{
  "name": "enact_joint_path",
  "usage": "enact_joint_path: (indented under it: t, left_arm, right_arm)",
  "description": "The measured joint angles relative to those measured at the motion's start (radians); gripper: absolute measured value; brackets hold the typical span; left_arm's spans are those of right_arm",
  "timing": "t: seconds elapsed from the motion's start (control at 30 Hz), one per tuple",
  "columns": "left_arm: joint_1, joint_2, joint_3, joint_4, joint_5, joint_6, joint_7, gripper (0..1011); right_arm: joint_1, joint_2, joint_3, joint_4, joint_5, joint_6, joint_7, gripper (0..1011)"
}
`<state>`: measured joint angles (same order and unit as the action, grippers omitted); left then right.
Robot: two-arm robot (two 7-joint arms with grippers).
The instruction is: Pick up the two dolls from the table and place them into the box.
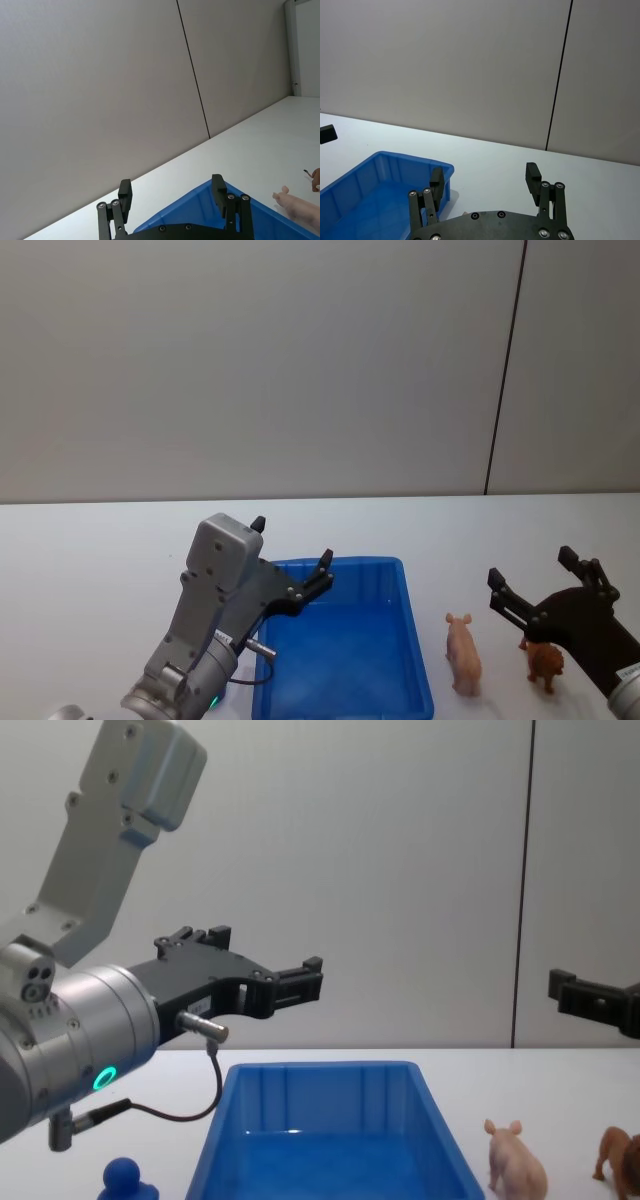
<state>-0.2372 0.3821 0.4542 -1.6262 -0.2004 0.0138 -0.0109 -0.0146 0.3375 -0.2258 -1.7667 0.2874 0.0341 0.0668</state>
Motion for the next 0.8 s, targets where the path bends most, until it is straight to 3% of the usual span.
enact_joint_path:
  t: [0.8]
  left_arm:
    - [0.000, 0.000, 0.000, 0.000, 0.000, 0.000, 0.000, 1001]
  right_arm:
    - [0.000, 0.000, 0.000, 0.001, 0.000, 0.000, 0.001, 1001]
